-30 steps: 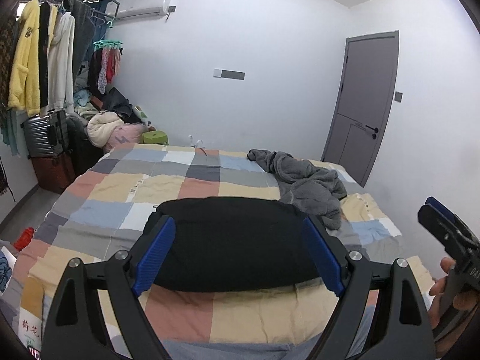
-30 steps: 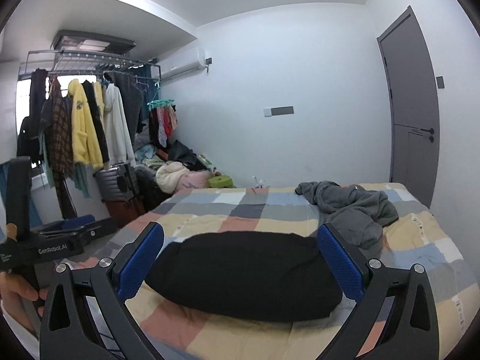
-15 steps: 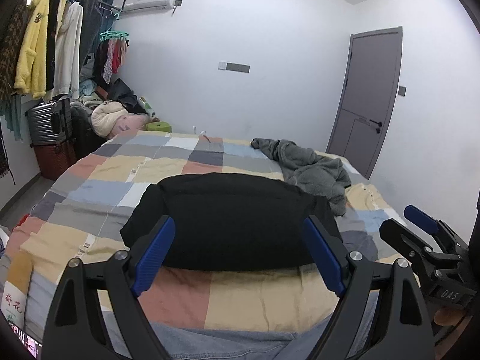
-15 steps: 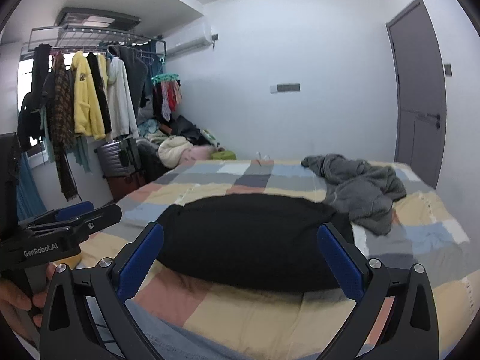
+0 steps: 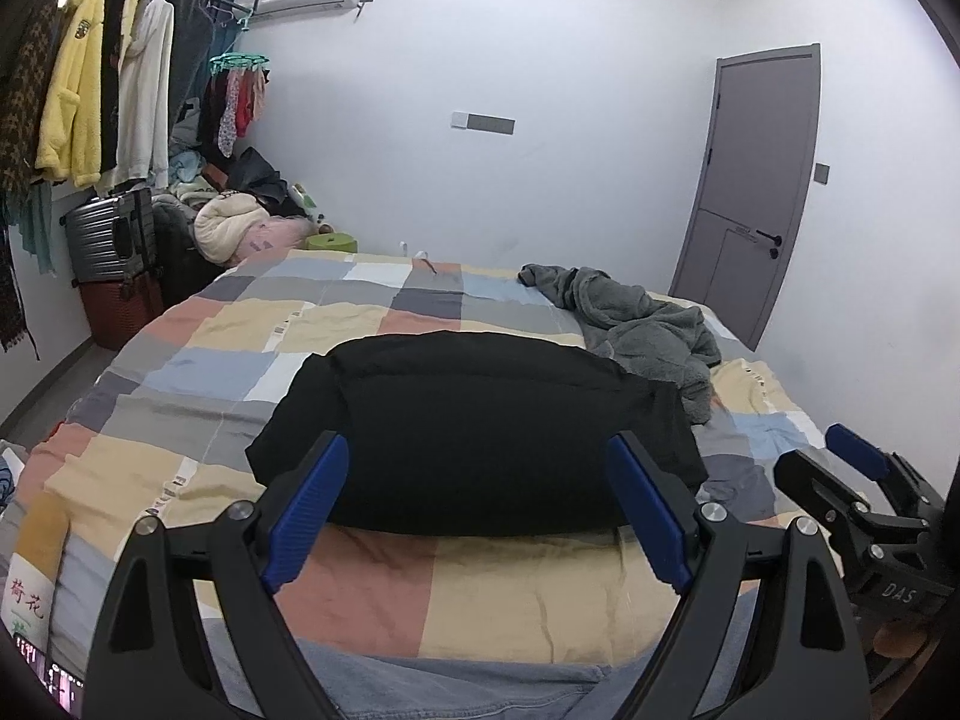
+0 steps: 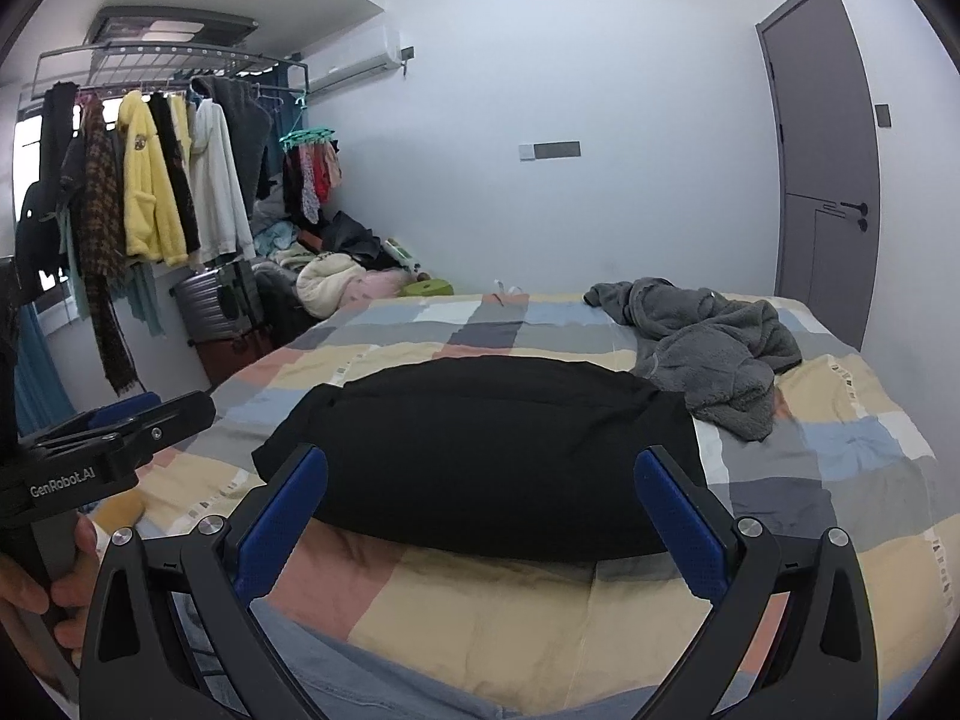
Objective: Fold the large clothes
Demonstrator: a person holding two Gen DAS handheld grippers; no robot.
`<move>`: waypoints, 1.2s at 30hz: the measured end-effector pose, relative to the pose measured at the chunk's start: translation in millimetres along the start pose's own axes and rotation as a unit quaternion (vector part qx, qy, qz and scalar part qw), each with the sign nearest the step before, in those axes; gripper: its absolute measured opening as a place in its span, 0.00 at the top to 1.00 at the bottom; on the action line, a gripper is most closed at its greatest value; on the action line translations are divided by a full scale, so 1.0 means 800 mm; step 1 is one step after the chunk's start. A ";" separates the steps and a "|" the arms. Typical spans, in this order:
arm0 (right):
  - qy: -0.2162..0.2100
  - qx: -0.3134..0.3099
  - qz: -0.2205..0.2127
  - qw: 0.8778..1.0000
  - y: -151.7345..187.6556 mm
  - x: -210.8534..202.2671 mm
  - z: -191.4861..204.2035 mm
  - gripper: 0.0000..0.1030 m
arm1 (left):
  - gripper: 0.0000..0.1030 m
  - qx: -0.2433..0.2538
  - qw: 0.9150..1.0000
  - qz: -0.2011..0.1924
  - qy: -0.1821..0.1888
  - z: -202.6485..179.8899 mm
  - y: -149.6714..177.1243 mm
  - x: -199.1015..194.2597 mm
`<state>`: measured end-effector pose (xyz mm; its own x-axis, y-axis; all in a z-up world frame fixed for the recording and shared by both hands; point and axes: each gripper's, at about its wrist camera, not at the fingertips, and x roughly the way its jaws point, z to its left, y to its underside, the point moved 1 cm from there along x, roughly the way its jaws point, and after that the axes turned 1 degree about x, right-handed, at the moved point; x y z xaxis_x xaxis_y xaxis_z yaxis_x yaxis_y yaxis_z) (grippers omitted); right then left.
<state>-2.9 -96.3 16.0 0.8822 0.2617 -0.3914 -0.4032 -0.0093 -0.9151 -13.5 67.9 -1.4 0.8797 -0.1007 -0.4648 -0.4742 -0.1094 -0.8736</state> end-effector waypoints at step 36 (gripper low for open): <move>0.024 0.011 0.012 1.000 0.006 0.003 -0.005 0.00 | 0.00 0.011 0.999 0.038 -0.009 -0.010 0.014 0.025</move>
<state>-1.5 -99.2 10.1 0.8825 0.2155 -0.4181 -0.4292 0.0057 -0.9032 -1.4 57.0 -19.4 0.8415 -0.0897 -0.5327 -0.5392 -0.0809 -0.8383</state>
